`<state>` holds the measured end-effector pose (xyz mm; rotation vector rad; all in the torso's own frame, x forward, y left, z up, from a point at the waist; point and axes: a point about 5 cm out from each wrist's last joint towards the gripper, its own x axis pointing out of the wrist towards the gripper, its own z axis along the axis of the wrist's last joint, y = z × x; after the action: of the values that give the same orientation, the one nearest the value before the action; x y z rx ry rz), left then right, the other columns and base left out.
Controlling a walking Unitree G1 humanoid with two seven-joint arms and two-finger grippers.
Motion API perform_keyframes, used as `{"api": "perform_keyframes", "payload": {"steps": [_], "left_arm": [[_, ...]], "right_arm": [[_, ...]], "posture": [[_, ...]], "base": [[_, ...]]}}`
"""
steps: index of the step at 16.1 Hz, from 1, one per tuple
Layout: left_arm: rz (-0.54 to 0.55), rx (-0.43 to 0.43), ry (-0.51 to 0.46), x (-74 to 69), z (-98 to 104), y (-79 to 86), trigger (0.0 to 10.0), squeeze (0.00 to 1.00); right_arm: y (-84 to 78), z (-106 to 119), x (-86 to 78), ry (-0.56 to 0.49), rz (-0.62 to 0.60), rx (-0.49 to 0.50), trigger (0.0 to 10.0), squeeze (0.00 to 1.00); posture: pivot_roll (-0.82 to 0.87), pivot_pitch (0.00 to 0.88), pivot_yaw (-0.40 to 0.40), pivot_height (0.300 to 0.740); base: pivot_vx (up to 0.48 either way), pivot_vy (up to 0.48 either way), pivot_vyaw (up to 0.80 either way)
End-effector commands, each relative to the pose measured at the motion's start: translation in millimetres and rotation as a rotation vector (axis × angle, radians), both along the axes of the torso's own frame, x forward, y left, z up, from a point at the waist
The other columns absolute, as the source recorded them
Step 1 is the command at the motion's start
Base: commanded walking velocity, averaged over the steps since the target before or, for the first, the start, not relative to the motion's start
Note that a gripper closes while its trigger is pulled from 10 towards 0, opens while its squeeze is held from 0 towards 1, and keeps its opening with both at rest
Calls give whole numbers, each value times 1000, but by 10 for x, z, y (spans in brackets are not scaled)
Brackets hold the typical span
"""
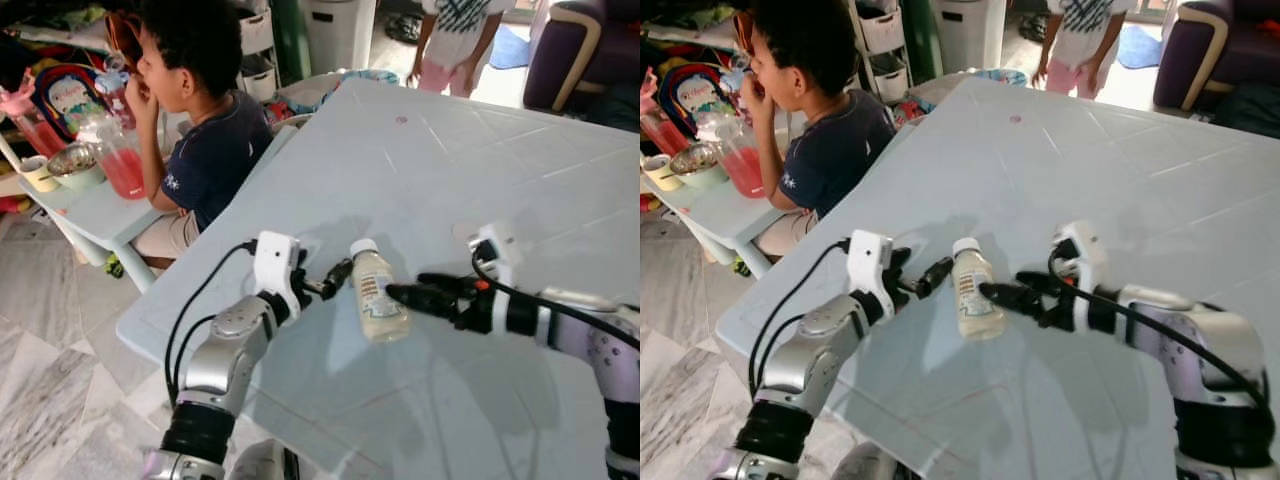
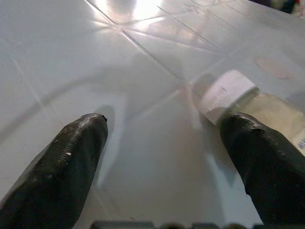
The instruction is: Restocking fridge
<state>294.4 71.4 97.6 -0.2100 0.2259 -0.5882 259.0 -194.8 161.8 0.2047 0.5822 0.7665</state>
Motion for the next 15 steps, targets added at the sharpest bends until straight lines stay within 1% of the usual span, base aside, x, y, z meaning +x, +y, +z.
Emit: {"api": "perform_keyframes", "payload": {"steps": [1, 2, 3, 4, 5, 6, 7, 8, 9, 10, 12, 13, 15], "left_arm": [[62, 26, -35, 9, 22, 136, 10000, 0], [124, 23, -40, -3, 13, 281, 10000, 0], [136, 24, -32, -22, -3, 340, 10000, 0], [133, 32, -14, -58, -43, 391, 10000, 0], [127, 36, -6, -76, -60, 403, 10000, 0], [105, 38, 3, -100, -79, 397, 10000, 0], [93, 39, 1, -101, -76, 383, 10000, 0], [87, 34, -5, -96, -53, 359, 10000, 0], [86, 31, -8, -91, -40, 347, 10000, 0], [85, 30, -9, -88, -34, 343, 10000, 0], [79, 19, -17, -91, 7, 323, 10000, 0], [77, 13, -18, -97, 21, 319, 10000, 0], [74, 11, -19, -102, 26, 312, 10000, 0]], "right_arm": [[-45, 123, 7, -102, -47, -70, 10000, 0], [-64, 151, -21, -104, -86, -67, 10000, 0], [-49, 153, -38, -105, -101, -48, 10000, 0], [8, 98, -69, -85, -103, -16, 10000, 0], [35, 56, -76, -75, -108, -9, 10000, 0], [106, -25, -75, -63, -108, 4, 10000, 0], [170, -58, -50, -51, -115, 47, 10000, 0], [266, -111, -12, -9, -123, 116, 10000, 0], [303, -150, -7, 27, -128, 151, 10000, 0], [308, -168, -6, 42, -130, 156, 10000, 0], [324, -263, -52, 121, -132, 164, 10000, 0], [320, -291, -75, 164, -142, 191, 10000, 0], [282, -334, -94, 211, -170, 190, 10000, 0]], "posture": [[-99, 82, 99, 740], [-106, 85, 106, 740], [-109, 86, 110, 740], [-108, 85, 113, 740], [-107, 85, 113, 740], [-104, 83, 114, 740], [-102, 84, 114, 740], [-93, 83, 108, 740], [-93, 83, 108, 740], [-86, 82, 103, 740], [-76, 83, 91, 740], [-74, 84, 89, 740], [-68, 85, 81, 740]], "base": [[0, 0, 0], [0, 0, 0], [0, 0, 0], [0, 0, 0], [0, 0, 0], [0, 0, 0], [0, 0, 0], [0, 0, 0], [0, 0, 0], [0, 0, 0], [0, 0, 0], [0, 0, 0], [0, 0, 0]]}}
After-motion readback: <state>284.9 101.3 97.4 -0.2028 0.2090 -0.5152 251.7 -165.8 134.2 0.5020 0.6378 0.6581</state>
